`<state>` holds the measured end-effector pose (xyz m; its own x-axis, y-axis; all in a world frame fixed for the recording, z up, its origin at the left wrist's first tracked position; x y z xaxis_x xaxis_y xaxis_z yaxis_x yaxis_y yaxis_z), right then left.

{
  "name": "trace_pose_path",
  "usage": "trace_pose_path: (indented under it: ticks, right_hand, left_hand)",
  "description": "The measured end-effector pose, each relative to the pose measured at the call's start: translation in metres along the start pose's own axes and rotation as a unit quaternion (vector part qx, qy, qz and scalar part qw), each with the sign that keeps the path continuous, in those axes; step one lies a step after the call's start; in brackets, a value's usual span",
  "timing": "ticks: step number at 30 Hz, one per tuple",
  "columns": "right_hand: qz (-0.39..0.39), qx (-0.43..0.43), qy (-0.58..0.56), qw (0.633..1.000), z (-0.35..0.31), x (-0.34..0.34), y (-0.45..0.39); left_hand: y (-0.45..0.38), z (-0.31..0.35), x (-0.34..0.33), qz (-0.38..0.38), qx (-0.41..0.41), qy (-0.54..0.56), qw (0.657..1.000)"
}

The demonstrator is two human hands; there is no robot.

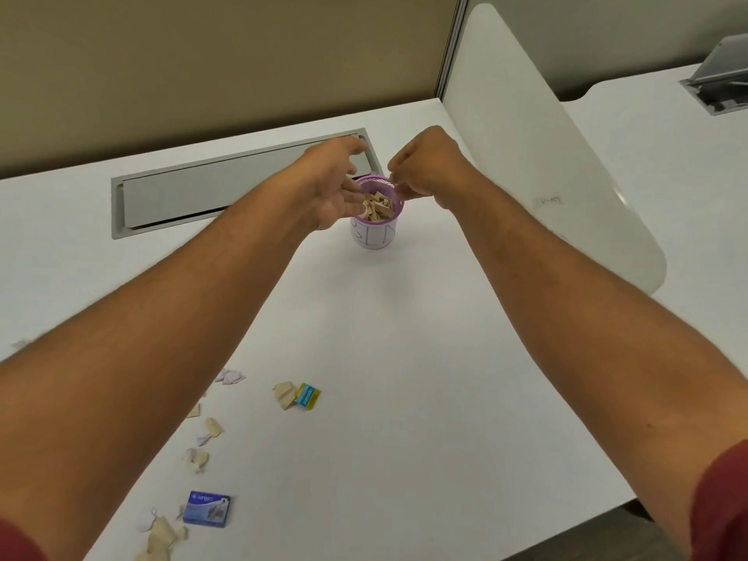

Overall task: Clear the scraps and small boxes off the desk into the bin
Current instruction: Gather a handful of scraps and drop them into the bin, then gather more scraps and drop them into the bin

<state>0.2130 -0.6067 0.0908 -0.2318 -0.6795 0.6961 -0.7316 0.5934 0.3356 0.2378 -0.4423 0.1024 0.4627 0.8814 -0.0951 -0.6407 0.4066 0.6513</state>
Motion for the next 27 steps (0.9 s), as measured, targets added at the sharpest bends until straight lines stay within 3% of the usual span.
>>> trace_pose_path:
  ticks: [4,9,11,13,15,17,22,27]
  right_hand:
    - [0.040,0.035,-0.095,0.994,0.015,-0.002,0.022]
    - [-0.028,0.069,-0.190,0.979,0.036,-0.042,0.089]
    - [-0.072,0.096,-0.140,0.983,0.046,-0.073,0.113]
    - [-0.120,0.130,-0.054,0.983,0.055,-0.107,0.136]
    - [-0.164,0.161,0.017,0.973,0.061,-0.136,0.159]
    - [-0.210,0.187,0.057,0.958,0.061,-0.160,0.181]
    - [-0.281,0.267,0.181,0.904,0.048,-0.203,0.222]
    - [-0.265,0.316,0.239,0.879,0.036,-0.230,0.236]
  left_hand:
    - [0.016,-0.011,0.020,0.010,-0.065,-0.015,0.998]
    - [0.055,-0.062,0.088,0.070,-0.125,-0.085,0.986]
    - [0.077,-0.090,0.119,0.099,-0.162,-0.146,0.971]
    - [0.101,-0.119,0.151,0.143,-0.197,-0.288,0.926]
    - [0.124,-0.150,0.179,0.171,-0.193,-0.412,0.874]
    - [0.141,-0.184,0.204,0.172,-0.171,-0.468,0.850]
    - [0.161,-0.253,0.234,0.186,-0.108,-0.489,0.846]
    - [0.153,-0.269,0.232,0.204,-0.147,-0.432,0.866]
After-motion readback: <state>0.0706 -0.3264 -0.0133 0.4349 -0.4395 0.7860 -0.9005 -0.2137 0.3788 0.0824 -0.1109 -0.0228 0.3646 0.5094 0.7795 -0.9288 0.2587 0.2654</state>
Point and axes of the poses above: each hand's wrist, its own y-axis away from the middle knuckle, its own x-axis out of the back of the hand, z = x × y, the point moved 5 cm from there along -y, towards the middle knuckle, and after that the axes turned 2 degrees about -x, right-handed, at the moved point
